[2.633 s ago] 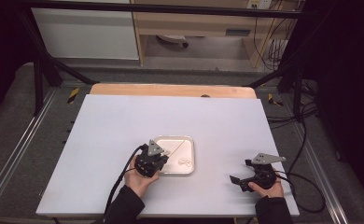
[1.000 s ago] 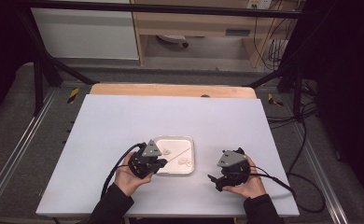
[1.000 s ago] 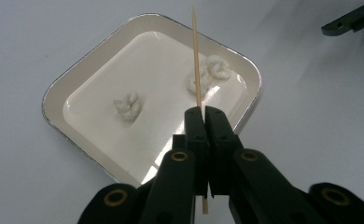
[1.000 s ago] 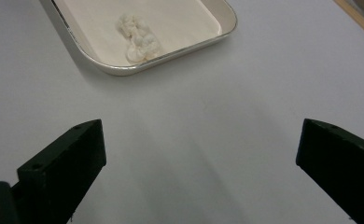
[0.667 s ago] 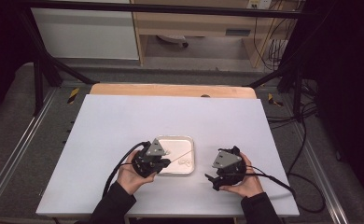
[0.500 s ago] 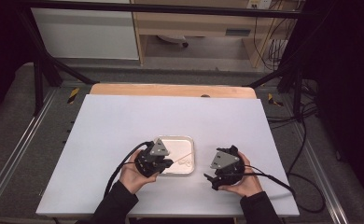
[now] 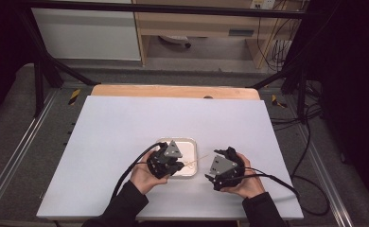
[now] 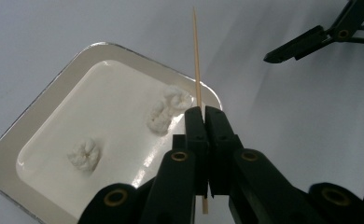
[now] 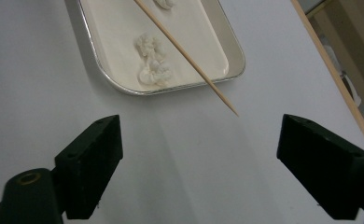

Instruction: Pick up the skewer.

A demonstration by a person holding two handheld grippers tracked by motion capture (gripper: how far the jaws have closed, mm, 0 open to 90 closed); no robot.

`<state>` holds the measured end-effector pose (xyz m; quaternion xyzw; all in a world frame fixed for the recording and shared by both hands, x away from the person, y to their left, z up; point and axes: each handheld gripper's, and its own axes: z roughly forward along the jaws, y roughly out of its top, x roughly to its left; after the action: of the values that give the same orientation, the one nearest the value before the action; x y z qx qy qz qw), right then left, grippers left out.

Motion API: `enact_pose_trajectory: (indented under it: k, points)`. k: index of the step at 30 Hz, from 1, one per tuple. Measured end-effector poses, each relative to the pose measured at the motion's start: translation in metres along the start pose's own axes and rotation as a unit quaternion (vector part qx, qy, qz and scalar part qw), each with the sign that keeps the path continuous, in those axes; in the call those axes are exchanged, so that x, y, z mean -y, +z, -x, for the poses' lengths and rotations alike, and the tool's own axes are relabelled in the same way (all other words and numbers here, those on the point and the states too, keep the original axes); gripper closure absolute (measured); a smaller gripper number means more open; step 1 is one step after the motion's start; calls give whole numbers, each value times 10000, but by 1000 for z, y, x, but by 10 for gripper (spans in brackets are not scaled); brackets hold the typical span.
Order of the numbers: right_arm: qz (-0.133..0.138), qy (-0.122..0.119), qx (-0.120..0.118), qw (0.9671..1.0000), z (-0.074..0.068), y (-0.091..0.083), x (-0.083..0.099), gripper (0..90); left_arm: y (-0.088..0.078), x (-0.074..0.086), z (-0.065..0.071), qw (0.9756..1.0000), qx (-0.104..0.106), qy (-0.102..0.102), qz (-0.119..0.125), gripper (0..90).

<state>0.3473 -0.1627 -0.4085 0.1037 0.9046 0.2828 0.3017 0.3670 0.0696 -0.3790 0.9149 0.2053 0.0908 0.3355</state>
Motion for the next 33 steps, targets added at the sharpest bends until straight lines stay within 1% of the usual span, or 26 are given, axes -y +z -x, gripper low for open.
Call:
enact_pose_trajectory:
  k: [4,5,9,12,15,16,17,18,19,20,26,28,29,30,33]
  points:
    - [70,-345,27,9994,0,1,0,242,4,-6,4,9999,24,99,-41,889]
    - [92,-378,27,9992,-1,1,0,253,5,-7,5,9999,33,123,-44,890]
    - [140,-631,75,9979,-1,1,0,302,7,-11,8,9998,78,185,-66,890]
    - [110,-834,103,9964,-1,0,1,337,9,-13,10,9997,99,203,-71,889]
    - [110,-1037,139,9944,-1,0,1,371,10,-15,11,9996,125,233,-104,889]
    - [134,-1140,139,9933,0,0,2,386,10,-16,12,9996,130,243,-115,890]
    - [116,-1144,123,9933,-1,0,2,394,11,-17,12,9995,154,251,-92,889]
    - [111,-1228,117,9923,-1,0,1,406,11,-18,13,9995,173,262,-104,889]
    - [99,-1218,121,9924,-3,0,1,421,11,-19,14,9994,182,272,-99,890]
    - [91,-1392,96,9902,-1,-1,1,434,12,-20,14,9994,195,275,-99,889]
    - [19,-1649,131,9862,-1,-3,2,521,16,-24,18,9989,255,352,-145,889]
    - [-23,-1721,108,9850,-2,-3,2,549,17,-25,19,9986,266,403,-194,890]
    - [-31,-1787,94,9838,-1,-3,3,563,17,-25,20,9986,273,409,-201,890]
    - [-49,-1802,89,9836,-2,-2,3,574,18,-25,21,9985,278,424,-208,890]
    - [-114,-1920,43,9813,-2,-2,3,606,18,-26,21,9983,307,445,-205,889]
